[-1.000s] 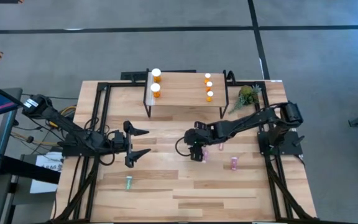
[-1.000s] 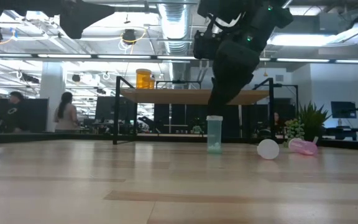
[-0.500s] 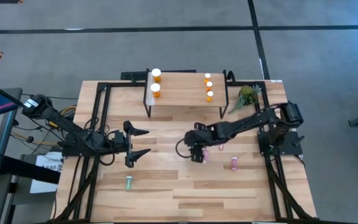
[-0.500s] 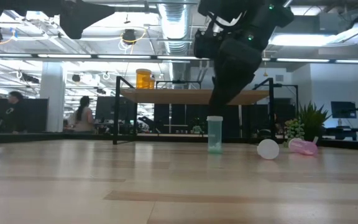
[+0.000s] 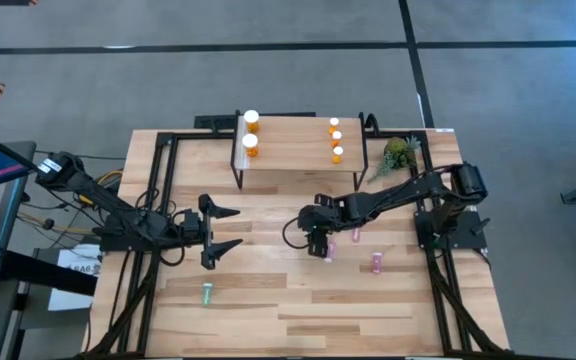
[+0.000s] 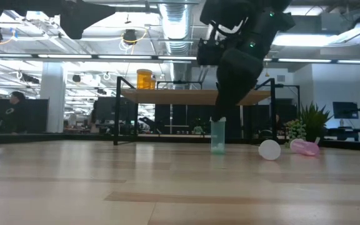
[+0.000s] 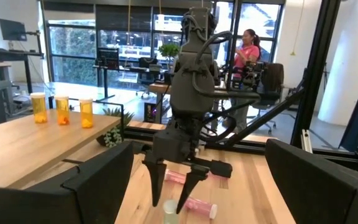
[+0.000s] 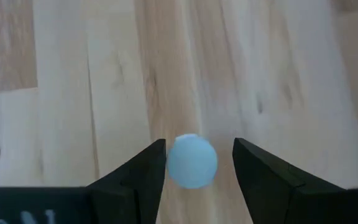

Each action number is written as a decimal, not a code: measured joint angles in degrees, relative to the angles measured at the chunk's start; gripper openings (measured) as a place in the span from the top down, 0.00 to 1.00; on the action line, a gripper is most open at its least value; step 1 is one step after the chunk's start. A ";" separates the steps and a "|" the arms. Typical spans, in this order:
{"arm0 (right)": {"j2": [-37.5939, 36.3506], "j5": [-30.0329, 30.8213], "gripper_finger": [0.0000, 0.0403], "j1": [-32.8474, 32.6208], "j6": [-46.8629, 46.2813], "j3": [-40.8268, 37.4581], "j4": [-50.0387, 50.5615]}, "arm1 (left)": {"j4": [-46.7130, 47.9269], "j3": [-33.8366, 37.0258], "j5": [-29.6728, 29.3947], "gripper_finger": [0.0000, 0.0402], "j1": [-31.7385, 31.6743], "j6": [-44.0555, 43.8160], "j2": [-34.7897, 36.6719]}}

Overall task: Pick and place medicine bottles onto shelf by color
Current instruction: Put the top blue pill bottle on the shelf

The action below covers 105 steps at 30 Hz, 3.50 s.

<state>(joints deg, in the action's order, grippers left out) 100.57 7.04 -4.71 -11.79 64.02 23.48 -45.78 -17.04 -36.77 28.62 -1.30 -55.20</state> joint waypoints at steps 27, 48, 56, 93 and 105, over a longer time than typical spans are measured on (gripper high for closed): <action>-0.13 -2.85 0.56 0.09 -1.11 -4.10 -5.61 | 0.02 0.00 -0.04 0.12 0.02 0.00 0.00; -0.13 -2.87 0.63 -0.11 -1.06 -4.00 -5.29 | 0.04 0.00 -0.06 0.12 0.01 0.00 0.00; -0.22 -3.03 0.64 -0.13 -0.69 0.19 -0.05 | 0.04 0.00 -0.06 0.12 0.00 0.00 0.00; -6.37 -6.02 0.64 -0.02 3.31 11.44 9.15 | 0.48 0.00 0.03 0.12 0.02 -0.74 -0.02; -14.82 -5.65 0.64 2.88 3.48 11.44 10.39 | 0.87 0.00 -0.09 0.12 0.01 -1.01 -0.02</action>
<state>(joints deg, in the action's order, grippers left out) 85.75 1.39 -1.83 -8.31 75.46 33.87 -44.91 -17.04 -36.87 28.63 -2.31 -55.22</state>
